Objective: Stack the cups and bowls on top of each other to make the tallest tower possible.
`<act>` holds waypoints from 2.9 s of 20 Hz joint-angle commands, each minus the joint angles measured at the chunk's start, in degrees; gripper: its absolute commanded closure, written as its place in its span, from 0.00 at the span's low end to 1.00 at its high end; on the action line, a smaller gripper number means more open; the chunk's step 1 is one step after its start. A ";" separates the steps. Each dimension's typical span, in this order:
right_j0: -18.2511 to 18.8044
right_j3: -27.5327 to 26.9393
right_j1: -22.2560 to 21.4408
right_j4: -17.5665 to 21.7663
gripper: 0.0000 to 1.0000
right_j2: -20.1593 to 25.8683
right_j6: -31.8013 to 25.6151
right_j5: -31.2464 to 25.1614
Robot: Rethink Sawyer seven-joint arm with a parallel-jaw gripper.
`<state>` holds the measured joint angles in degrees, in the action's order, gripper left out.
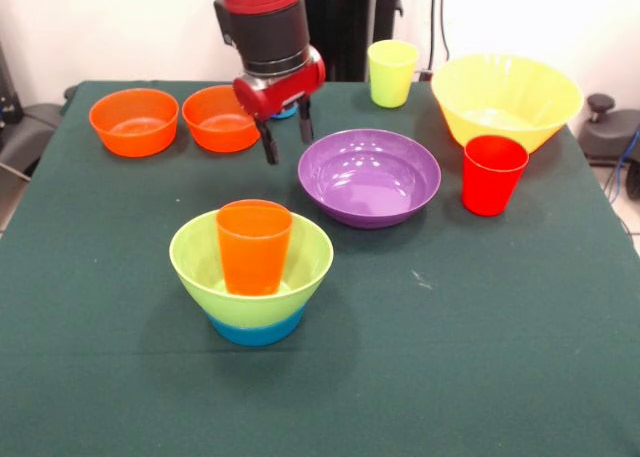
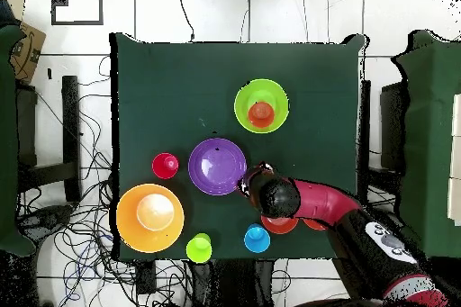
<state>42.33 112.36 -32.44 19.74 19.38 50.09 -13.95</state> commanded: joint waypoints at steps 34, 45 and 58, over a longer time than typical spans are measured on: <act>-2.04 0.66 4.09 5.92 0.00 1.14 14.95 2.83; -4.45 -0.30 2.53 8.43 0.00 -1.47 15.77 6.49; -4.68 -0.46 1.56 9.50 0.00 -1.59 17.01 8.10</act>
<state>39.24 115.82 -30.27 26.23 18.15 61.57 -3.92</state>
